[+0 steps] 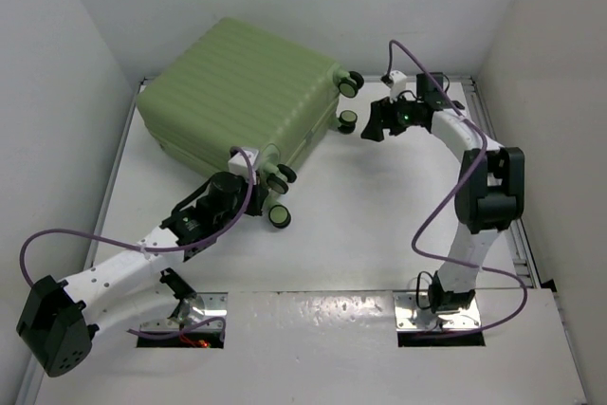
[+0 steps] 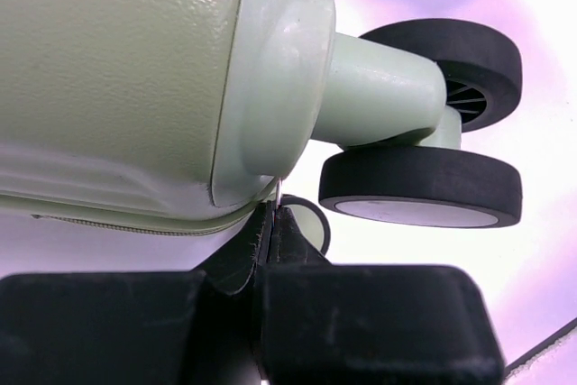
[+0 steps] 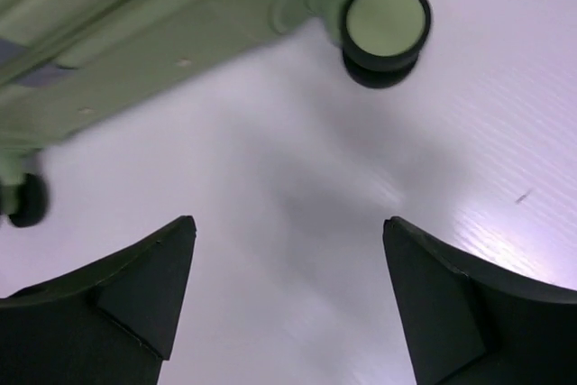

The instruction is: Pack the luggage

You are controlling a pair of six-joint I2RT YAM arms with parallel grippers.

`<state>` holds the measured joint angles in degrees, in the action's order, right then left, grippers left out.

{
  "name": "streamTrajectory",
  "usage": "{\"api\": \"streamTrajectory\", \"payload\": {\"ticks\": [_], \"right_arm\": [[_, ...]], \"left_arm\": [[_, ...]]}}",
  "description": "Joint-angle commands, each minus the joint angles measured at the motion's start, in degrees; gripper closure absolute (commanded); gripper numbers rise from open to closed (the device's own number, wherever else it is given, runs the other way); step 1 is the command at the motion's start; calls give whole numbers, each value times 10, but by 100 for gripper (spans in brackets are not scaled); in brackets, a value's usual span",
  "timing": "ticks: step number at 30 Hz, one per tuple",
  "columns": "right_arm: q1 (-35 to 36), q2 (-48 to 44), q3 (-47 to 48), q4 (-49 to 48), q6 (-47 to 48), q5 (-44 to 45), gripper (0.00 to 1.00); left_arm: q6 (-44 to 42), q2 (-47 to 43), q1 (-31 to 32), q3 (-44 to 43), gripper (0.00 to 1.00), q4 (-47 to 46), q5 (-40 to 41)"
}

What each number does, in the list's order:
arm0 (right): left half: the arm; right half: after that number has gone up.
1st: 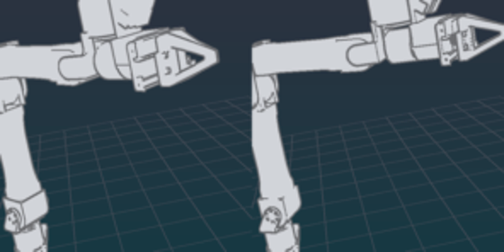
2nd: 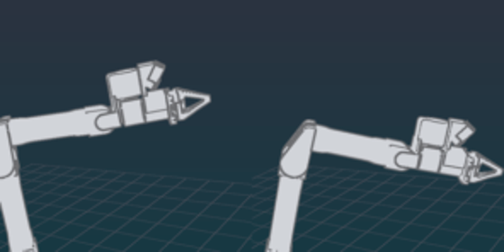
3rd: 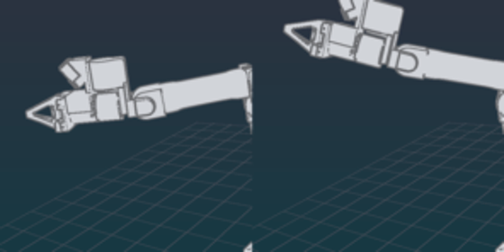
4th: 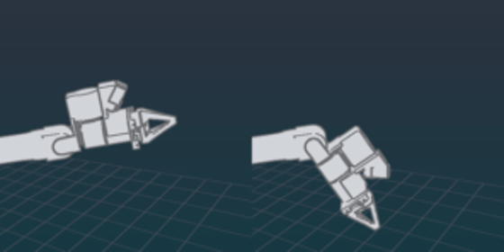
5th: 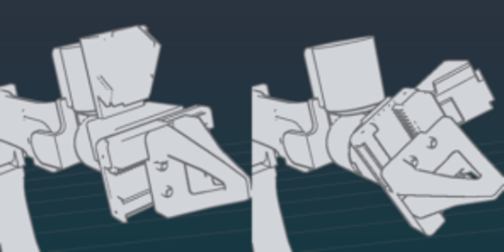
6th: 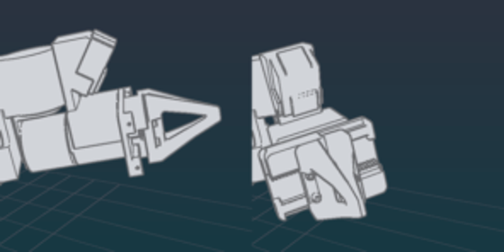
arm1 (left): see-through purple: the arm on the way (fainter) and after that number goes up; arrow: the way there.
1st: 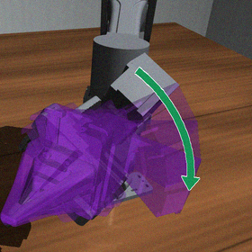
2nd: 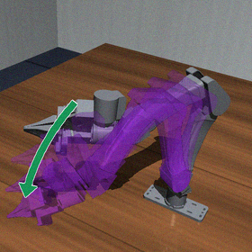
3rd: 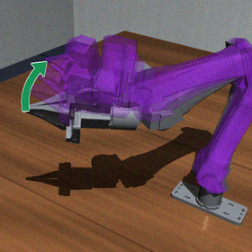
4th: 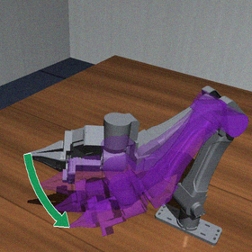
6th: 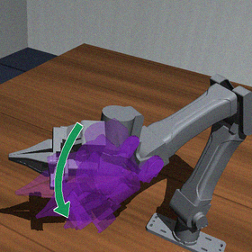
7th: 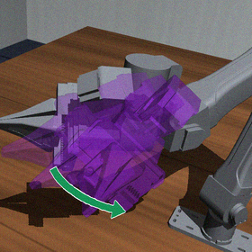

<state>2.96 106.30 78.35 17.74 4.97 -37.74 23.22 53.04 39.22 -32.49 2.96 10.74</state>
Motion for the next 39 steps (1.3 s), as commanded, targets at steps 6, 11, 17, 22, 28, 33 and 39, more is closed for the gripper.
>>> {"api": "streamTrajectory", "payload": {"ticks": [6,11,17,22,28,33,39], "right_arm": [[23,64,79,1,166,33,10],[35,96,71,-49,268,-13,5],[35,183,144,-85,278,-23,1],[32,264,213,-120,254,-37,1],[36,355,359,-27,246,-62,1],[59,359,340,-7,300,-51,3],[52,234,167,-237,218,19,3]], "left_arm": [[14,-29,-45,-10,100,-12,58],[14,-29,-68,-20,100,1,46],[14,-23,-79,-31,100,1,41],[14,-17,-79,-31,100,1,41],[19,-12,-90,-31,100,6,41],[24,-7,-100,-31,100,6,36],[24,-7,-112,-31,100,6,36]]}}
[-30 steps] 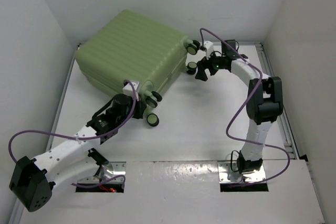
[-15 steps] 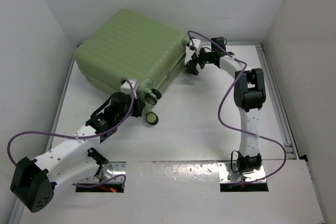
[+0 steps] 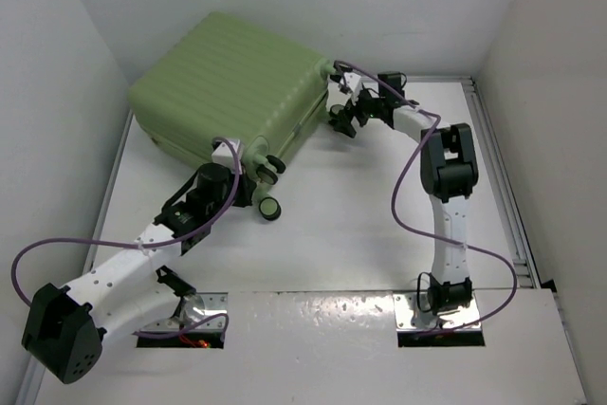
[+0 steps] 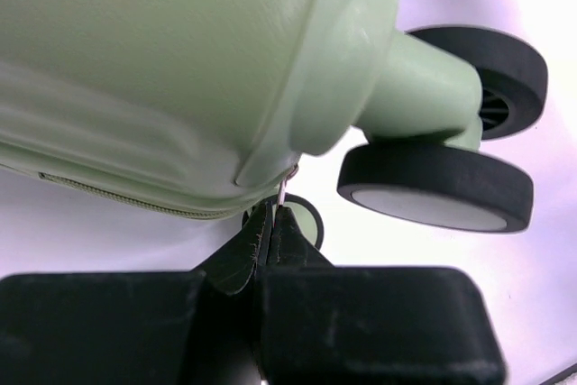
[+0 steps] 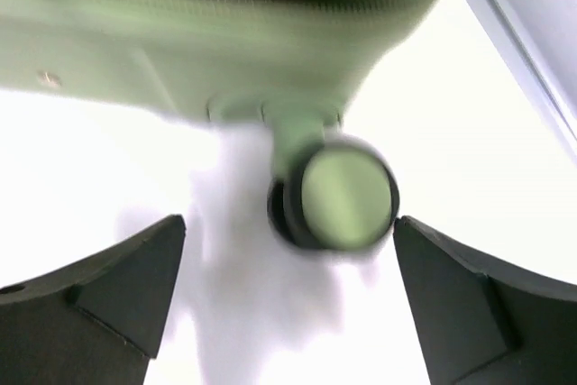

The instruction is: Pack the luggage

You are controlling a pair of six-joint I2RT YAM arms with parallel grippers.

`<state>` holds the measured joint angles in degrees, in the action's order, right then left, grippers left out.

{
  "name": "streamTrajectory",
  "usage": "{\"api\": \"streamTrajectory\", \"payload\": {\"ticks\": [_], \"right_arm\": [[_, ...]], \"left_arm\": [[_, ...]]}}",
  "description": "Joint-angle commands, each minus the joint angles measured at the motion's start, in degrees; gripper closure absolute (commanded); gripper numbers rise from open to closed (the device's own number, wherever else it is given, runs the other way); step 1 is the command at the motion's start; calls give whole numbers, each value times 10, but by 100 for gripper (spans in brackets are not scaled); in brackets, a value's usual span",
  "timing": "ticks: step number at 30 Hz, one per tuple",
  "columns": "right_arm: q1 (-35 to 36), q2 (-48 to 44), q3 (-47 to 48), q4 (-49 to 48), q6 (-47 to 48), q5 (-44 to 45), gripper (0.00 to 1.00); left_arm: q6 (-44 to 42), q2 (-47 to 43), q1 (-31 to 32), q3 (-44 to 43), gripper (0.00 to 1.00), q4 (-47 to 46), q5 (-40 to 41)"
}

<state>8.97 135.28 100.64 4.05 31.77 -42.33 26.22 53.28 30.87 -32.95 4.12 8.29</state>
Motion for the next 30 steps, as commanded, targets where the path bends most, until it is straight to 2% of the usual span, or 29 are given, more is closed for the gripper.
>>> {"api": "streamTrajectory", "payload": {"ticks": [1,5,9,10,15,19,21,30], "right_arm": [[-11,-89,-65,-110,-53,68,3],[-57,-189,-101,-110,-52,63,3],[-62,-223,-82,-62,53,49,3],[-59,-224,-51,-19,63,42,1],[-24,-180,35,64,45,-3,1],[8,-121,171,155,29,-22,1],[24,-96,205,166,22,-21,1],[52,-21,261,182,47,24,3]], "left_arm": [[-6,-14,-28,-26,100,-5,60],[-6,-14,-28,-21,100,-5,49],[5,-7,-28,-21,100,-16,38],[5,-7,-28,-21,100,-16,38],[10,11,-28,-21,100,-22,33],[10,11,-28,-26,100,-22,33],[10,11,-28,-26,100,-17,33],[10,6,-28,-26,100,-6,33]]}}
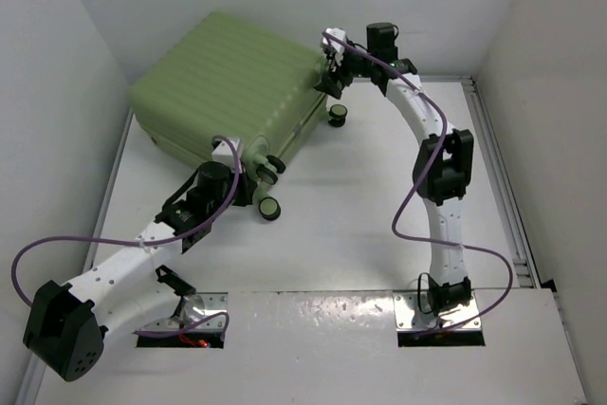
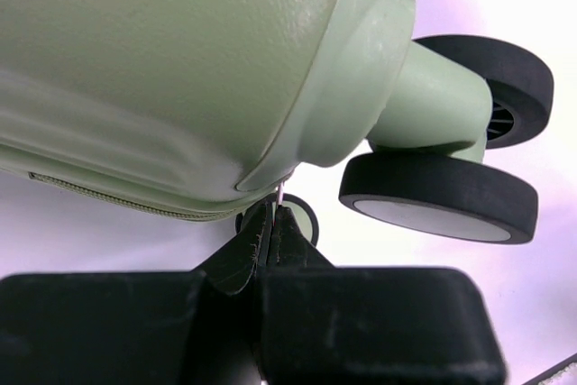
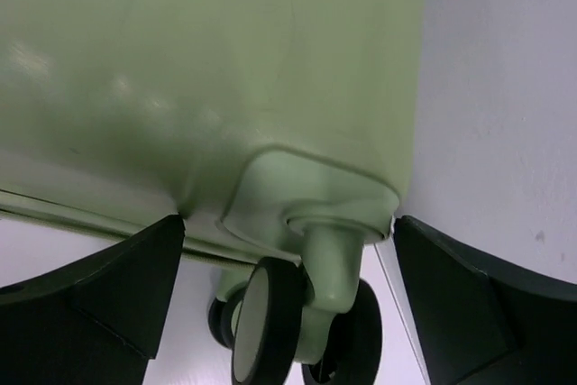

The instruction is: Pack the luggage

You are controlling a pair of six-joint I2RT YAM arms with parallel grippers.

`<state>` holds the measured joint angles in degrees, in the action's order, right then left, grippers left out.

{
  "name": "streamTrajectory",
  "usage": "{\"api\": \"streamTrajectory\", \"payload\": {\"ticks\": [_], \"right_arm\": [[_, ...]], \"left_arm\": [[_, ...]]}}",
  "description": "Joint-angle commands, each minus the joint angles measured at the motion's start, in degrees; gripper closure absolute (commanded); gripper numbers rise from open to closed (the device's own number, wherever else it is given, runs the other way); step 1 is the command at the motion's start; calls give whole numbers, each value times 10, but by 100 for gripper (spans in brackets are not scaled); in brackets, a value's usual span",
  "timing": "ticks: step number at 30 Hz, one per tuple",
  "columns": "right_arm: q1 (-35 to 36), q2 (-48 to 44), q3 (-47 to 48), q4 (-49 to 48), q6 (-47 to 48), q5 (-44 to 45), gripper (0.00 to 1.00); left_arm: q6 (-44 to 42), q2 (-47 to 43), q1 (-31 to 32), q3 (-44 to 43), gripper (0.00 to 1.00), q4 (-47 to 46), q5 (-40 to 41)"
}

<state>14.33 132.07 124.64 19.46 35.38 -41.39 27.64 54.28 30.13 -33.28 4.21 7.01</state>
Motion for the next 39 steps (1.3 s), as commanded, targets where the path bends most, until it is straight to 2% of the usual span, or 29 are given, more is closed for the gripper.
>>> {"api": "streamTrajectory", "payload": {"ticks": [1,4,9,10,11,13,15,16,21,29,33,35,36,39], "right_arm": [[-3,20,21,29,23,24,3],[-10,29,14,36,57,39,9],[-19,36,16,42,92,37,30],[-21,37,17,42,94,29,37],[-18,35,15,36,94,24,57],[-15,34,15,28,74,17,80],[-7,12,3,22,51,6,97],[-4,-7,-24,20,39,-3,100],[27,-80,-108,10,-14,-29,100],[84,-124,-118,43,-149,-52,100],[112,-141,-134,32,-214,-45,100],[113,-143,-141,18,-260,-13,93],[112,-144,-143,0,-273,-1,79],[100,-163,-155,-13,-320,42,52]], "left_arm": [[-4,-4,-21,-23,100,-7,46],[-4,-4,-21,-23,100,-7,46],[-4,-4,-21,-23,100,-7,40],[-4,-4,-21,-23,100,-13,40],[-4,-4,-21,-23,100,-13,33],[-4,-4,-21,-18,100,-13,28],[-4,-19,-21,-18,100,-20,11],[-4,-27,-16,-11,100,-26,5],[-10,-83,1,9,100,-26,-30],[-10,-148,1,29,100,-21,-62],[1,-135,1,34,100,-21,-68],[16,-118,1,40,100,-27,-74],[16,-107,1,45,100,-37,-81],[10,-74,1,52,100,-57,-88]]}}
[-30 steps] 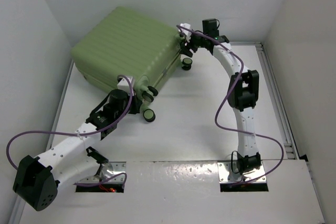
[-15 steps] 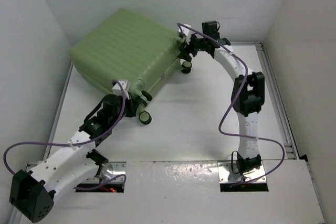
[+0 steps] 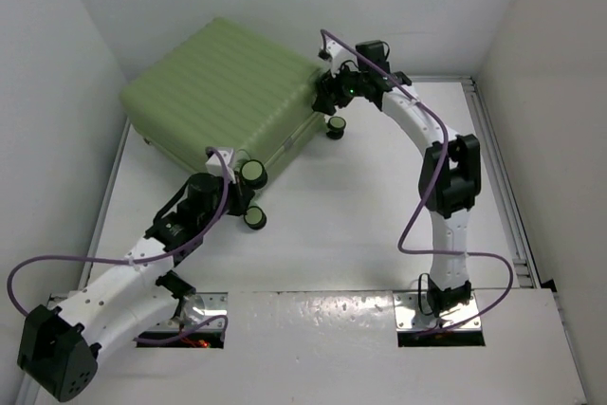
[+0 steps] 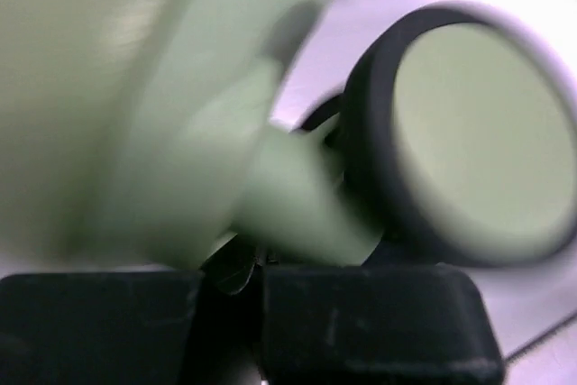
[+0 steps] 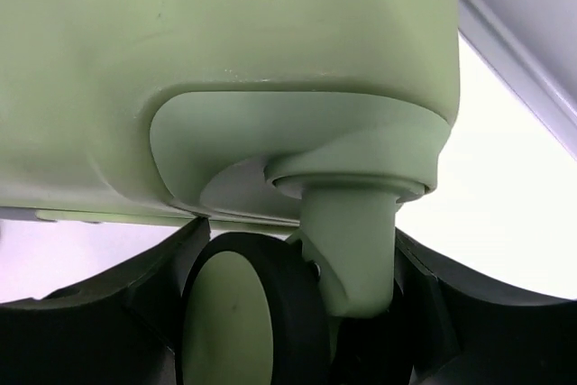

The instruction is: Pack the luggage

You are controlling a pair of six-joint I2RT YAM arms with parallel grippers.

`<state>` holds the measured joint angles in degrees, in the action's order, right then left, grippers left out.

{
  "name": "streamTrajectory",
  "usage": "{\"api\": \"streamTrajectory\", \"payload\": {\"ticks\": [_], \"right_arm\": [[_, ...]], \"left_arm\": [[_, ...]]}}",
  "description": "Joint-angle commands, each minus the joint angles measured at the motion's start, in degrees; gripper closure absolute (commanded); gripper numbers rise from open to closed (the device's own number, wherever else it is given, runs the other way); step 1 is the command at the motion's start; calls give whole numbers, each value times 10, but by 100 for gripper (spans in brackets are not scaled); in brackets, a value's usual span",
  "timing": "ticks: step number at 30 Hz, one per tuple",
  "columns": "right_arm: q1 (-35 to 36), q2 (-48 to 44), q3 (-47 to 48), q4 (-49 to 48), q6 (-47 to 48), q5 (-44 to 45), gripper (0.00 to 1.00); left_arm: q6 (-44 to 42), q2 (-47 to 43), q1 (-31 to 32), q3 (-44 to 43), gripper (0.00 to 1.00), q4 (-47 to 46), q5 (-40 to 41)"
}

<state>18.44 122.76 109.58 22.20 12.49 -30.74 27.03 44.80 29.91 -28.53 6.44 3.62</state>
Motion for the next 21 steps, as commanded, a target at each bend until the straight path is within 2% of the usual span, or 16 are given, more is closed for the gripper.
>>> {"api": "streamTrajectory", "payload": {"ticks": [1,2,3,6,8,9,13,15,17,20,21], "right_arm": [[53,-76,-10,-44,-103,-61,48],[41,-92,-16,-53,-147,-47,44],[35,-102,-38,-63,-156,-47,38],[13,-172,-122,-107,-221,-56,38],[5,-238,-189,-168,-240,-59,38],[5,-253,-231,-196,-248,-61,38],[10,-345,-351,-210,-273,-81,39],[11,-389,-416,-218,-302,-89,39],[13,-407,-437,-212,-309,-89,38],[26,-444,-500,-207,-323,-106,38],[33,-469,-528,-216,-333,-82,38]], "left_arm": [[10,27,3,4,100,-85,-67],[3,44,8,4,96,-79,-73],[-2,52,9,-2,81,-79,-88],[-32,58,14,-7,59,-79,-113],[-45,32,14,-7,52,-92,-127],[-66,0,19,-7,46,-106,-135],[-123,-75,19,-38,46,-93,-158],[-149,-94,19,-77,48,-54,-158],[-170,-99,24,-135,48,9,-145],[-182,-81,24,-194,46,63,-72],[-188,-71,24,-223,46,80,-4]]}}
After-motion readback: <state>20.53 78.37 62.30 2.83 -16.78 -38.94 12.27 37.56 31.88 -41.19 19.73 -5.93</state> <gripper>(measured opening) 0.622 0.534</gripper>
